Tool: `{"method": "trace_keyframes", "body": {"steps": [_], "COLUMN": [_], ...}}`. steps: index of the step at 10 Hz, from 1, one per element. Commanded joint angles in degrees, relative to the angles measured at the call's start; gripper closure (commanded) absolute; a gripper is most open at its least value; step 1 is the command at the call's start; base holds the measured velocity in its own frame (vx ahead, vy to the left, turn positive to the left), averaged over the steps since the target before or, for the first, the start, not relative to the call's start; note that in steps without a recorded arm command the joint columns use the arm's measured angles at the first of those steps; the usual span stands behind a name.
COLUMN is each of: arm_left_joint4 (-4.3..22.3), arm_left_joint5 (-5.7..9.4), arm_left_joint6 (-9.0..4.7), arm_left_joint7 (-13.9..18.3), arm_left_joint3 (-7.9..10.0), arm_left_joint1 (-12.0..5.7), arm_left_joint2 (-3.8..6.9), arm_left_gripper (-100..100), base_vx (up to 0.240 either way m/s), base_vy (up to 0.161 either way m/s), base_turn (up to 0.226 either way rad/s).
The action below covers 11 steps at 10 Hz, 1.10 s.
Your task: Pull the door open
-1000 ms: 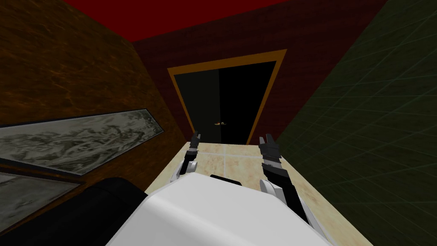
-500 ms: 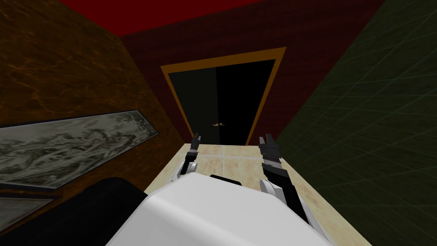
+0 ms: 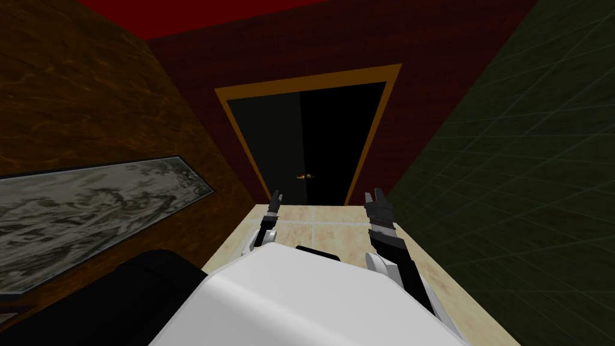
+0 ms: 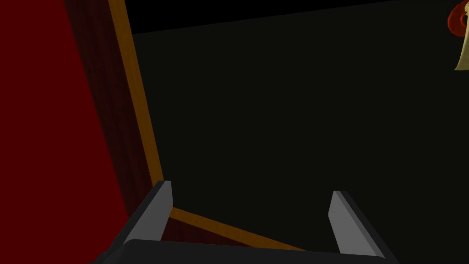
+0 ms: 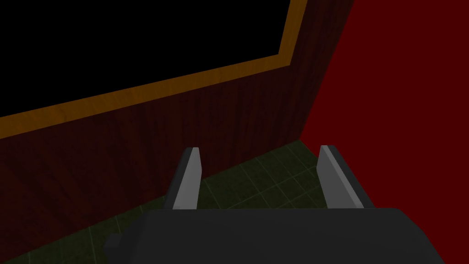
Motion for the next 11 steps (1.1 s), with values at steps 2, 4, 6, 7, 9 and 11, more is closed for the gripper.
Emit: {"method": "trace_keyframes", "body": {"steps": [2,4,6,7,9,11], "arm_left_joint4": [3.4,6.1,8.8,10.2,12.9,15.6], "arm_left_joint5": [0.5,0.86,1.21,1.39,1.74,2.1], "arm_left_joint6": [-0.9,-1.66,-2.42,-2.8,-3.56,-4.32], "arm_left_joint7": [0.8,1.3,1.8,2.1,2.6,3.1], "arm_left_joint3": [0.5,0.84,1.17,1.34,1.68,2.02], "arm_left_joint1": [-0.52,-0.95,-1.39,-1.6,-2.04,-2.48], "arm_left_joint2": [0.78,1.29,1.79,2.04,2.52,3.0], "arm_left_gripper": [-100,-100,-100,-100,-100,-100], "base_vx": [0.099,0.101,0.11,0.106,0.104,0.105], "base_vy": [-0.032,-0.019,-0.02,-0.034,-0.017,-0.015], "base_turn": [-0.041,-0.05,-0.042,-0.054,-0.044,-0.055]}}
